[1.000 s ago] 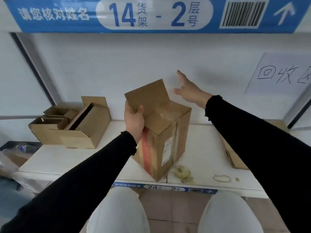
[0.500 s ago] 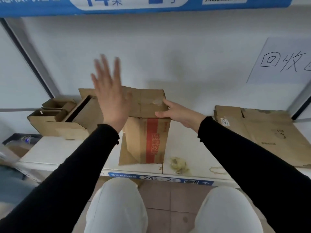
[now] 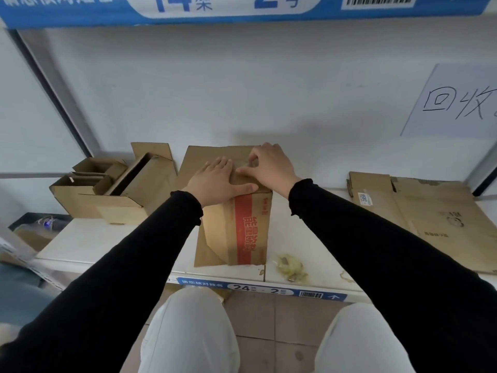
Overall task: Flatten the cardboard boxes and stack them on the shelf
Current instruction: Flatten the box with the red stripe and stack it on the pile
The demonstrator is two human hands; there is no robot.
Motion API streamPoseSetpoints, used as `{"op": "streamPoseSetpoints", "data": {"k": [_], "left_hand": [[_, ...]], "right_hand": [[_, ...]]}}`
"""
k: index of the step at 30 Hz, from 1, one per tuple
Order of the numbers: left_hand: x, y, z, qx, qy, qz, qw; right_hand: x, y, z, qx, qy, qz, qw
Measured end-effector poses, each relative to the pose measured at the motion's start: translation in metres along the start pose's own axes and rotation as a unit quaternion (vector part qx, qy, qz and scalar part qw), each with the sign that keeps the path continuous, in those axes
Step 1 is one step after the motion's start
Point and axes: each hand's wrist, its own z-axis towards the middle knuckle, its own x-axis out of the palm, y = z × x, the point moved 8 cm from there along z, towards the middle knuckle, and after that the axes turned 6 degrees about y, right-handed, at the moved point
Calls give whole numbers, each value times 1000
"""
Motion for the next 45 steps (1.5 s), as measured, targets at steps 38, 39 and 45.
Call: {"op": "streamPoseSetpoints", "data": {"k": [38, 39, 45], "left_hand": [[78, 92, -12, -28, -80, -549, 831], [79, 90, -8, -23, -73, -551, 831], [93, 86, 12, -38, -58, -515, 854]], "right_hand": [[116, 39, 0, 262, 81, 657, 702], [111, 28, 1, 270, 48, 653, 706], [62, -71, -6, 304, -162, 592, 729]]}}
